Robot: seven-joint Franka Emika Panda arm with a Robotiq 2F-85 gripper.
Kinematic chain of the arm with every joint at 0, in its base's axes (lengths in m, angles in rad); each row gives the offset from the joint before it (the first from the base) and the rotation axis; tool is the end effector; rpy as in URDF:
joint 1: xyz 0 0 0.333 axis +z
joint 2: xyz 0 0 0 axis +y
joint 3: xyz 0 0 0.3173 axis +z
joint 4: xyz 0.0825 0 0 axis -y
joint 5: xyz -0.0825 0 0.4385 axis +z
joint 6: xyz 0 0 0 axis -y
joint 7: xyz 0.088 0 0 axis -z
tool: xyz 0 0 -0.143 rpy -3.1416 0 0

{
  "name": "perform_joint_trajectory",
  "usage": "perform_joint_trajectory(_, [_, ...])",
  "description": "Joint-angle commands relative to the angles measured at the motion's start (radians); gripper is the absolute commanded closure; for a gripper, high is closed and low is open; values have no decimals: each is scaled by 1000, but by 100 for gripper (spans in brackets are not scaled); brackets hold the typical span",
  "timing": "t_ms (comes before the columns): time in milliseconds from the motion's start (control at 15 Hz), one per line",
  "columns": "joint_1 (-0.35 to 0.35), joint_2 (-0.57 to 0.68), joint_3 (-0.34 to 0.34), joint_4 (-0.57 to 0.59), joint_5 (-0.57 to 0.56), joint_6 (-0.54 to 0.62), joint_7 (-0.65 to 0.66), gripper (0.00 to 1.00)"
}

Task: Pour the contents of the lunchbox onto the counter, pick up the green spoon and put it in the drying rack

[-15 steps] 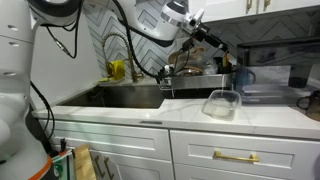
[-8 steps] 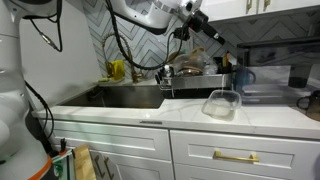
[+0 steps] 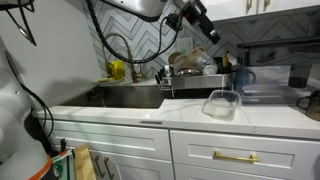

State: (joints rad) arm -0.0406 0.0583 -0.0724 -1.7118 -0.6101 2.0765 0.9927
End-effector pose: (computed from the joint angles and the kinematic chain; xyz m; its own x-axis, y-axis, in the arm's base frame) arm 0.6674 -0.1223 0.5441 0.5426 -0.5972 0.5907 -0.7940 -0.5941 0.1288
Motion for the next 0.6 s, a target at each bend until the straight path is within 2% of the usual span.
perform_joint_trajectory(0, [-30,-128,-16,-150,128,54,-171,0])
perform_joint_trajectory(200, [-50,-179,-29,-200,223,56,-296,0])
perform_joint_trajectory(533, [-76,-216,-32,-220,297,-14,-374,0])
